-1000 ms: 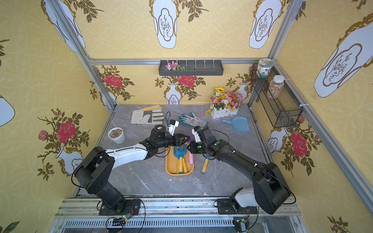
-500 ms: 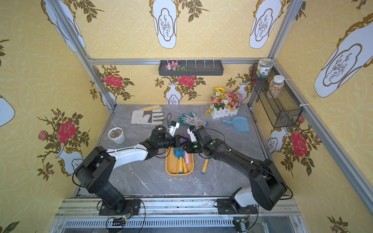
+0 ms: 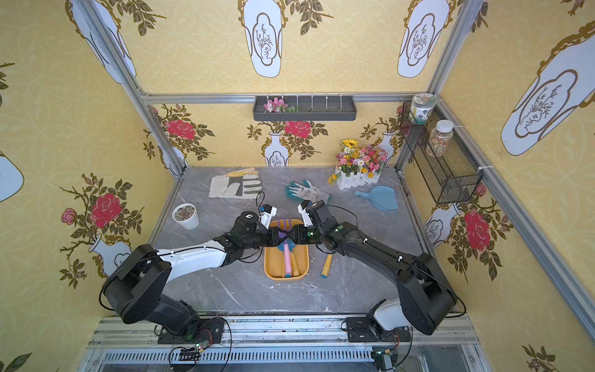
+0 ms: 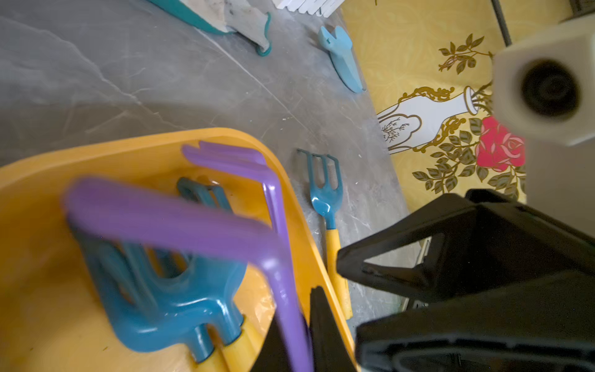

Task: Put the rake into the storage box
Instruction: Place the rake in the storage box.

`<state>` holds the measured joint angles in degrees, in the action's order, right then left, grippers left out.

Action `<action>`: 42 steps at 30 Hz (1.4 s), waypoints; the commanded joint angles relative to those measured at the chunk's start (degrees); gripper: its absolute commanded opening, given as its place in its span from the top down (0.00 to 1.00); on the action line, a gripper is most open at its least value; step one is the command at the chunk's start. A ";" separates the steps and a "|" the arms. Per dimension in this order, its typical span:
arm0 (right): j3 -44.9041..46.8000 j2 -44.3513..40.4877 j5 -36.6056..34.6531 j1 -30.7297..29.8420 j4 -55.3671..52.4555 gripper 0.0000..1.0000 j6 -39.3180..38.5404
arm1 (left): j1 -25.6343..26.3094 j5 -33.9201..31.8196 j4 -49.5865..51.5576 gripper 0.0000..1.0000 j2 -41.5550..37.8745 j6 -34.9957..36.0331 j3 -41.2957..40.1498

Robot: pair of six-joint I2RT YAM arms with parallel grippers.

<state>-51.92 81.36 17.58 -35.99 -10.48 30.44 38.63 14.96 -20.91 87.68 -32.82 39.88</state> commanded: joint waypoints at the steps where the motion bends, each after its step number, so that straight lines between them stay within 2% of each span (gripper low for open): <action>1: 0.54 -0.48 -1.02 0.04 1.77 0.55 0.01 | -0.05 -1.54 0.19 1.00 -0.59 0.94 -1.31; 16: 1.64 -1.72 -1.32 0.48 1.08 0.55 -0.28 | -0.04 -3.93 2.57 1.00 1.19 3.88 -0.37; 25: 2.30 -1.84 -1.50 0.83 1.25 0.55 -0.21 | -0.05 -0.70 1.47 1.00 3.52 2.32 -1.72; 27: 2.30 -1.91 -1.50 0.83 1.25 0.55 -0.22 | -0.05 -0.22 1.30 0.90 3.96 2.48 -1.64; 31: 2.34 -1.74 -1.50 0.92 1.23 0.55 -0.27 | -0.05 0.48 1.37 0.64 4.43 2.59 -1.35; 34: 2.45 -1.66 -1.50 1.01 1.25 0.55 -0.22 | -0.05 0.36 2.17 0.54 3.85 2.85 -0.95; 38: 2.40 -1.30 -1.62 1.01 1.38 0.55 -0.14 | -0.04 -1.89 3.99 0.53 2.11 3.39 0.85; 42: 2.52 -0.89 -2.11 1.00 1.56 0.55 -0.06 | -0.05 -13.87 15.51 0.58 0.92 3.86 7.67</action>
<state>-49.54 80.20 16.32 -34.89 -10.46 30.17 38.61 10.48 -12.86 89.03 -30.15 44.31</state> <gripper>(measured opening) 0.452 0.429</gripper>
